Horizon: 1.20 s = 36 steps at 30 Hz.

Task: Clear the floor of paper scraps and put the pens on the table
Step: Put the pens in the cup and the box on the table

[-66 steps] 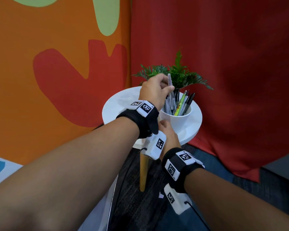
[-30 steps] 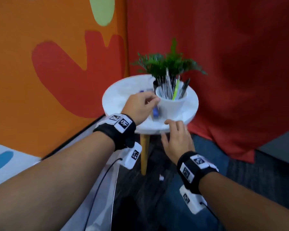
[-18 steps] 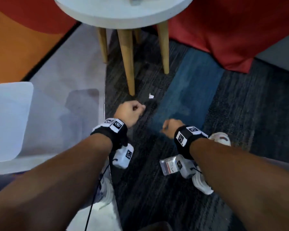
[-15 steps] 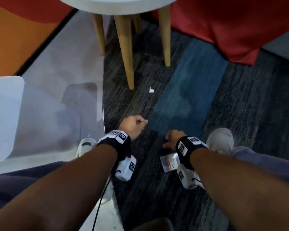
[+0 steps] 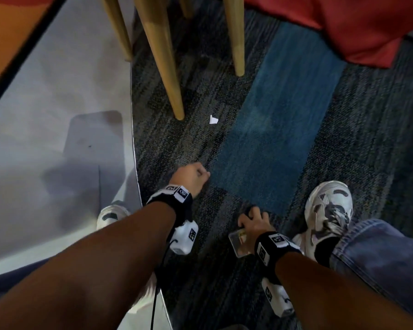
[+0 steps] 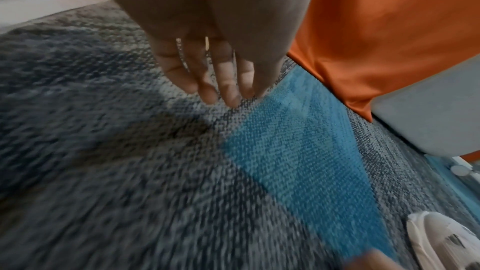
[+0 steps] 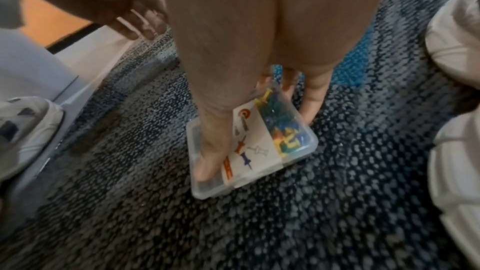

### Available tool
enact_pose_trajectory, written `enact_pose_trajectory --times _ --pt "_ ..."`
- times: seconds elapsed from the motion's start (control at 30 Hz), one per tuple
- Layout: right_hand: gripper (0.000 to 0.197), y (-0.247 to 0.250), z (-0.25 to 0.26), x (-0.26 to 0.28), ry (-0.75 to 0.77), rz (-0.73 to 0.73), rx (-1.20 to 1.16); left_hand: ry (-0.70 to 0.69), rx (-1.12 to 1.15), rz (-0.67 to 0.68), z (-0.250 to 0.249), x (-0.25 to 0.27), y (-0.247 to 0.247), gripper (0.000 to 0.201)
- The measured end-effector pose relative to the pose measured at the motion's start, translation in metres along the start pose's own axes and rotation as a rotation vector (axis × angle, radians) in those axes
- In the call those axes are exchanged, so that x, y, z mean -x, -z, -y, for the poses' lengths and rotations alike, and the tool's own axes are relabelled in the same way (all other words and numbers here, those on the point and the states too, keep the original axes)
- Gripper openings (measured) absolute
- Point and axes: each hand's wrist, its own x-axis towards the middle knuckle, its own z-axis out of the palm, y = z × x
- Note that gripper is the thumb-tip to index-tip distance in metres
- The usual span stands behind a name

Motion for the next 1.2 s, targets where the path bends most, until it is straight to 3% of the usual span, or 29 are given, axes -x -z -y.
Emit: enact_pose_trajectory --times 0.2,0.37,0.53,0.6,0.73,0.83,0.97,1.1,1.2 --pt "0.057 0.005 -0.002 -0.007 0.036 0.061 -0.026 -0.123 0.018 -0.174 -0.029 -0.073 0.027 0.019" --pt "0.059 0.011 -0.006 -0.011 0.059 0.059 -0.090 -0.197 -0.096 -0.223 -0.046 -0.129 0.042 0.039" --pt "0.064 0.017 -0.004 -0.015 0.061 0.100 -0.115 -0.218 -0.301 -0.087 -0.052 -0.164 0.049 0.056" --pt "0.065 0.021 -0.005 -0.018 0.070 0.121 -0.117 -0.262 -0.419 -0.032 -0.054 -0.169 0.048 0.053" --pt "0.059 0.025 -0.007 -0.022 0.083 0.125 -0.071 -0.299 -0.539 -0.100 -0.056 -0.170 0.046 0.038" --pt "0.048 0.037 -0.008 -0.025 0.106 0.154 -0.066 -0.312 -0.565 -0.034 -0.063 -0.170 0.053 0.037" --pt "0.050 0.058 -0.010 -0.037 0.124 0.180 -0.150 -0.225 -0.612 0.080 -0.068 -0.170 0.060 0.038" --pt "0.038 0.082 -0.005 -0.035 0.118 0.110 -0.289 -0.184 -0.547 0.056 -0.056 -0.150 0.064 0.035" --pt "0.048 0.100 -0.004 -0.037 0.120 0.012 -0.397 -0.140 -0.498 0.082 -0.050 -0.137 0.063 0.032"
